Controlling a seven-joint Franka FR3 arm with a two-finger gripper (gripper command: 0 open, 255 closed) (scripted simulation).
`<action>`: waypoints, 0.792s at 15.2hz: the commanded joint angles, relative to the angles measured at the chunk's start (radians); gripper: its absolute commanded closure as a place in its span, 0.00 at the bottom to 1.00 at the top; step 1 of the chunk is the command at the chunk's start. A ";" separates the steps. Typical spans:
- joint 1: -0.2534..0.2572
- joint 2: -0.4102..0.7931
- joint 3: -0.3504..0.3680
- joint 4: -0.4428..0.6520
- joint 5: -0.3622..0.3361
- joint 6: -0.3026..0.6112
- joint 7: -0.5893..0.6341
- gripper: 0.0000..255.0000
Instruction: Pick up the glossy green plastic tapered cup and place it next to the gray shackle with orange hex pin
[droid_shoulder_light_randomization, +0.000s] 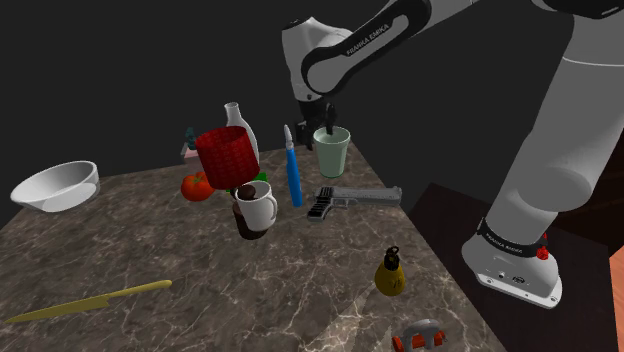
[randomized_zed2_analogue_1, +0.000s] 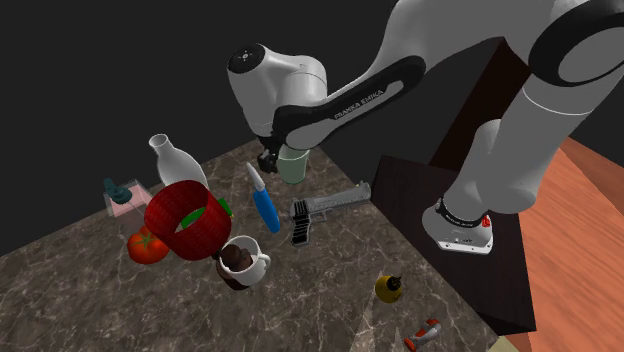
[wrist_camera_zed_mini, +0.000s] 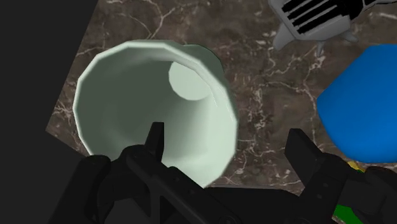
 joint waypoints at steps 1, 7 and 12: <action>-0.002 0.016 -0.002 -0.009 -0.007 0.024 0.005 0.00; -0.005 0.035 -0.006 -0.035 -0.018 0.069 0.011 0.00; -0.005 0.035 -0.006 -0.035 -0.018 0.069 0.011 0.00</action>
